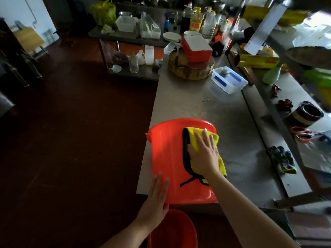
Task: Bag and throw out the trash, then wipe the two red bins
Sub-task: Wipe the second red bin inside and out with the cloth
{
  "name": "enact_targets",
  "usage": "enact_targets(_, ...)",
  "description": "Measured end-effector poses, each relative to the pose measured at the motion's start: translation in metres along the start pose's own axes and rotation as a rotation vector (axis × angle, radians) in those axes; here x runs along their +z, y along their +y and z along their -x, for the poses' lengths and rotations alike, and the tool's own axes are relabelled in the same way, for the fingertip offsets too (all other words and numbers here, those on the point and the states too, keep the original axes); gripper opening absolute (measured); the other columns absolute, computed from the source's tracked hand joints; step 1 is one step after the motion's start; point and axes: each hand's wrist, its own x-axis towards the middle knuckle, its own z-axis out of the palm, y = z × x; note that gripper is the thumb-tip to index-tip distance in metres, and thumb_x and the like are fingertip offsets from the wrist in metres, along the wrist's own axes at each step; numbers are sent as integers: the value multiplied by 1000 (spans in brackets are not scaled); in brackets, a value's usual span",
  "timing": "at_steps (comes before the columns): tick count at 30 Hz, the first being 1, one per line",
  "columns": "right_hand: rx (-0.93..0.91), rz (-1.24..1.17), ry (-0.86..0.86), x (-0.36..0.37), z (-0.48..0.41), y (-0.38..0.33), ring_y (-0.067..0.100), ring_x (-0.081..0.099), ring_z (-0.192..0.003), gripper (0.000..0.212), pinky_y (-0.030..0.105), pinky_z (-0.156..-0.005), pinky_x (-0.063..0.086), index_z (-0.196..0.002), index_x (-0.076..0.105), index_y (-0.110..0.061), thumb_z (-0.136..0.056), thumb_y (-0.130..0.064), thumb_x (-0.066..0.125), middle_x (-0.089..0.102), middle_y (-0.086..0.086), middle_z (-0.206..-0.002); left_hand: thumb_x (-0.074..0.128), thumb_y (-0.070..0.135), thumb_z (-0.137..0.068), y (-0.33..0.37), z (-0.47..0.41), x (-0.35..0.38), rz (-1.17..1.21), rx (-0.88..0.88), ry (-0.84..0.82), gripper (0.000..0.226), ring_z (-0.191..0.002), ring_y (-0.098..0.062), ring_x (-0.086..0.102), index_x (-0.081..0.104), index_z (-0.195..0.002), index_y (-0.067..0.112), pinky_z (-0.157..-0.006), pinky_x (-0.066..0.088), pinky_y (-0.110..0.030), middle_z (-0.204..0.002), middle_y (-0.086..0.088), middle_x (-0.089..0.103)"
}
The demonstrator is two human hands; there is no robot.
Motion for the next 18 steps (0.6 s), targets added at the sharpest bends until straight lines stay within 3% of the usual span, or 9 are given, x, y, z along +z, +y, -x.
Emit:
enact_targets(4,297,-425,-24,-6,4,35,21,25,-151,65,47,-121,27,-155,31,-44,-94,-60,47,32,-4,-163,64,23,-96,-4,2,0,-5,-17,-13,109,-150,-15,-27,-27,-153,38,-104,18,-5,-160,6,-37)
enact_targets(6,351,-454,-19,-7,7,37,24,32,-148,63,49,-118,32,-155,31,-43,-95,-59,43,37,-4,-160,64,23,-96,-4,1,1,-19,-8,-30,109,-150,-16,-27,-28,-153,38,-105,22,-9,-160,6,-38)
enact_targets(8,345,-350,-14,-5,10,26,27,26,-150,65,50,-118,30,-158,26,-39,-97,-56,41,29,0,-164,65,22,-96,-2,-2,0,-25,-8,-37,110,-150,-18,-27,-28,-153,38,-106,24,-11,-160,6,-38)
enact_targets(10,244,-145,-7,-2,18,6,28,13,-155,68,52,-121,24,-159,19,-39,-97,-60,38,15,-1,-169,65,21,-95,-1,-3,1,-56,-12,-40,111,-151,-19,-26,-28,-153,36,-111,16,-12,-161,4,-36)
enact_targets(13,-52,153,-11,8,34,-24,34,-2,-156,66,58,-122,6,-159,15,-44,-98,-63,31,0,-2,-171,63,21,-95,-1,-3,1,-102,-29,-56,112,-150,-21,-27,-33,-151,35,-112,-9,-12,-159,4,-39)
enact_targets(15,-259,284,-46,16,40,-42,37,-9,-155,62,62,-121,-5,-157,20,-44,-98,-57,33,-1,-2,-171,59,19,-97,3,-5,1,-101,-36,-60,109,-150,-21,-29,-35,-149,34,-117,-9,-19,-158,6,-42)
enact_targets(18,-469,468,-140,28,42,-65,35,-15,-155,59,64,-118,-15,-157,30,-39,-99,-45,40,3,-1,-171,52,19,-99,13,-8,0,-90,-53,-52,103,-149,-21,-32,-38,-145,41,-120,2,-26,-157,9,-42)
